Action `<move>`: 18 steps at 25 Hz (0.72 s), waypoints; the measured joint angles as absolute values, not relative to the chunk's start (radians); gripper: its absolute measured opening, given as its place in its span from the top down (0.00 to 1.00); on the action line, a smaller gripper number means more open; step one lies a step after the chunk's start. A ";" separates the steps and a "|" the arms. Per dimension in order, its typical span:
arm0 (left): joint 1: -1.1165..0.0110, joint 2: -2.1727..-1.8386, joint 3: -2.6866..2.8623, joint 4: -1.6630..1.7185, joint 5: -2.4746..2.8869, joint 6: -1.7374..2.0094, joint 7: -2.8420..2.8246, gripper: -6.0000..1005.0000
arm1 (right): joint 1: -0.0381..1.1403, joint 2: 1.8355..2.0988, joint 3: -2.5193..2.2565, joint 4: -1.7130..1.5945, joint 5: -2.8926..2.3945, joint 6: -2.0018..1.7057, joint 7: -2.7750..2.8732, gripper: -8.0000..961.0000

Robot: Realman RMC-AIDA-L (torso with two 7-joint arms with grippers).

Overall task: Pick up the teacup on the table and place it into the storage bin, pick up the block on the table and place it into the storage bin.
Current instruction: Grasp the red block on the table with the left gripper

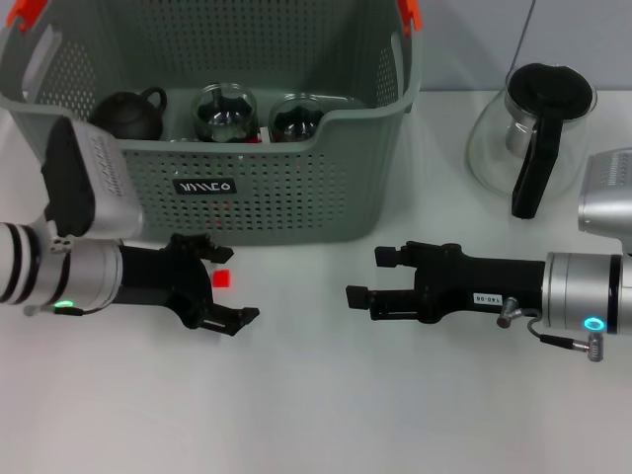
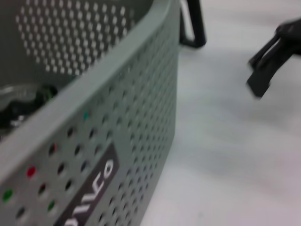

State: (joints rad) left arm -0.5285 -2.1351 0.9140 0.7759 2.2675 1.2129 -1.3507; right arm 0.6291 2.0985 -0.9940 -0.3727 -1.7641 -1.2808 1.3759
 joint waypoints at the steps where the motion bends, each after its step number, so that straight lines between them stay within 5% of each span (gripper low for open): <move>1: -0.534 -2.135 0.915 0.764 2.275 1.199 -1.352 0.05 | 0.629 2.098 -0.994 -0.373 -1.764 -1.280 1.376 0.05; 18: -0.550 -2.130 0.907 0.713 2.279 1.126 -1.376 0.15 | 0.633 2.097 -0.994 -0.377 -1.764 -1.279 1.376 0.05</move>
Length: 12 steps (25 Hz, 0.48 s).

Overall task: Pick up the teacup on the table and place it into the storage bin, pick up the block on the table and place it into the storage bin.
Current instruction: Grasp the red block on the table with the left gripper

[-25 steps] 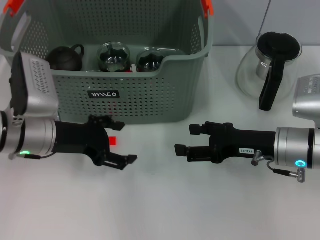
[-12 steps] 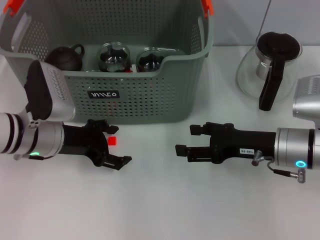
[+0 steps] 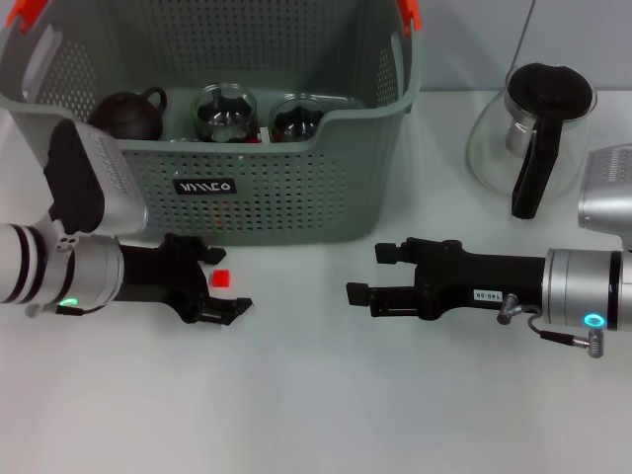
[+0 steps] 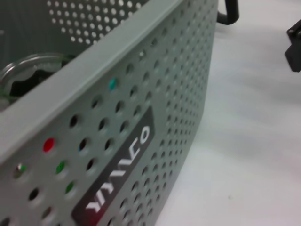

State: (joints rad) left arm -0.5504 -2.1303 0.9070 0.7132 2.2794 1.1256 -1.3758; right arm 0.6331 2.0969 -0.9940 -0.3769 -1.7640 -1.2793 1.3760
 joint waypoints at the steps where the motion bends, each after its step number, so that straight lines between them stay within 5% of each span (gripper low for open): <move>1: -0.551 -2.130 0.906 0.710 2.279 1.121 -1.378 0.16 | 0.633 2.097 -0.994 -0.377 -1.764 -1.279 1.376 0.05; 6: -0.551 -2.131 0.905 0.708 2.277 1.106 -1.382 0.19 | 0.634 2.097 -0.994 -0.377 -1.764 -1.279 1.376 0.05; 12: -0.548 -2.131 0.905 0.707 2.275 1.105 -1.382 0.41 | 0.633 2.097 -0.994 -0.376 -1.764 -1.279 1.376 0.05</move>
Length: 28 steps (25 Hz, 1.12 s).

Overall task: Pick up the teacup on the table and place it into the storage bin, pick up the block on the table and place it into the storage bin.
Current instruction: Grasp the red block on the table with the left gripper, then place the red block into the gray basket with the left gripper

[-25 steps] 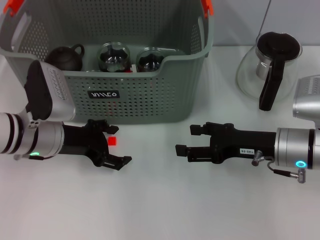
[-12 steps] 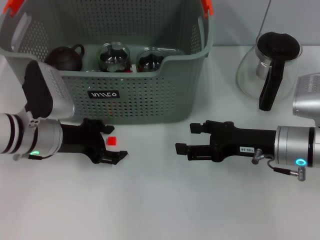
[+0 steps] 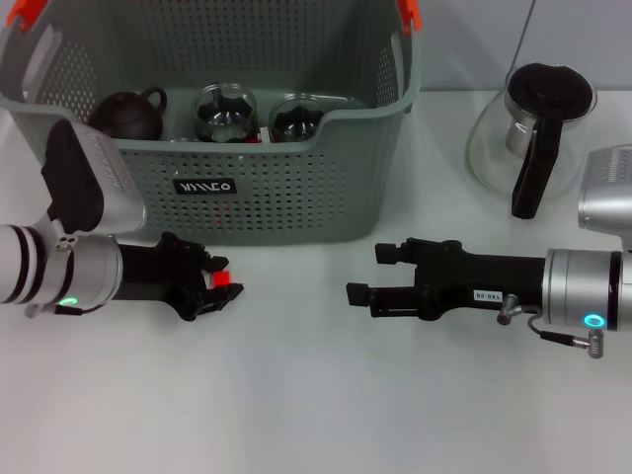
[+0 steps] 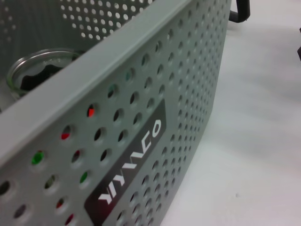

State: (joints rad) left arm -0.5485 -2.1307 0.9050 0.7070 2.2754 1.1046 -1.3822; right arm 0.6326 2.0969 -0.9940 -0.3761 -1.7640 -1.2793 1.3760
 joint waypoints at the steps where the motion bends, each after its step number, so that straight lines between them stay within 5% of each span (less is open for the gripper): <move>1: -0.548 -2.131 0.905 0.707 2.276 1.104 -1.382 0.45 | 0.632 2.097 -0.994 -0.376 -1.764 -1.279 1.376 0.05; 5: -0.545 -2.131 0.905 0.706 2.273 1.106 -1.383 0.62 | 0.632 2.097 -0.994 -0.375 -1.764 -1.279 1.376 0.05; 16: -0.549 -2.124 0.798 0.745 2.269 1.308 -1.414 0.80 | 0.629 2.097 -0.994 -0.379 -1.764 -1.279 1.376 0.05; 28: -0.550 -2.108 0.639 0.784 2.241 1.602 -1.462 0.79 | 0.629 2.097 -0.994 -0.383 -1.764 -1.281 1.375 0.05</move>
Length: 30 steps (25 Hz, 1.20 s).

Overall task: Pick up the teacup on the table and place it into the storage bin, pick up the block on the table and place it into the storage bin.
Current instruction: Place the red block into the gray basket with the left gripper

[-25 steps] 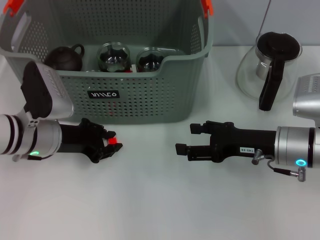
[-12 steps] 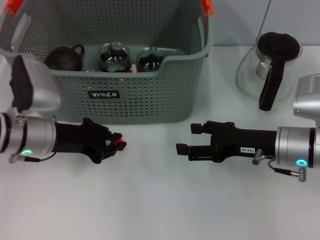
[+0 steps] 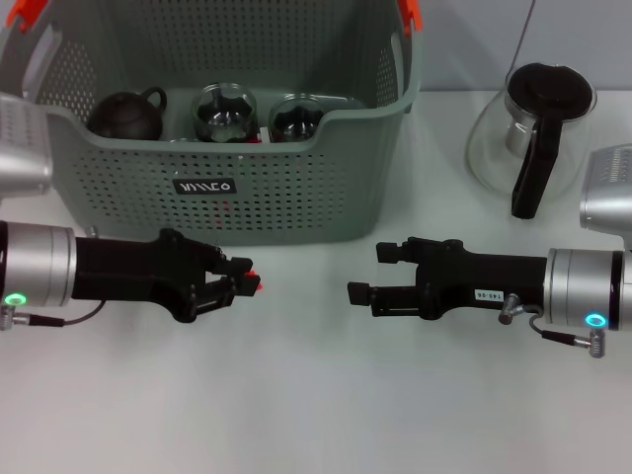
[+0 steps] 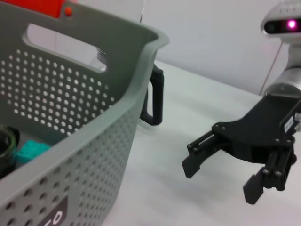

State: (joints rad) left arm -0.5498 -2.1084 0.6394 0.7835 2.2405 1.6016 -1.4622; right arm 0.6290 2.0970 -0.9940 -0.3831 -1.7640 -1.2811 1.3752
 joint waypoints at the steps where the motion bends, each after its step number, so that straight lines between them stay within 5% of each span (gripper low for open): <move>1: -0.550 -2.108 0.638 0.782 2.240 1.599 -1.464 0.79 | 0.629 2.097 -0.994 -0.383 -1.764 -1.282 1.375 0.05; 8: -0.555 -2.105 0.633 0.786 2.195 1.621 -1.508 0.77 | 0.629 2.096 -0.994 -0.384 -1.764 -1.285 1.366 0.05; 18: -0.657 -2.049 0.566 0.805 1.865 1.800 -1.736 0.74 | 0.631 2.092 -0.994 -0.384 -1.764 -1.291 1.365 0.05; 30: -0.725 -2.033 0.681 0.799 1.839 1.353 -1.789 0.70 | 0.630 2.093 -1.002 -0.384 -1.766 -1.287 1.364 0.05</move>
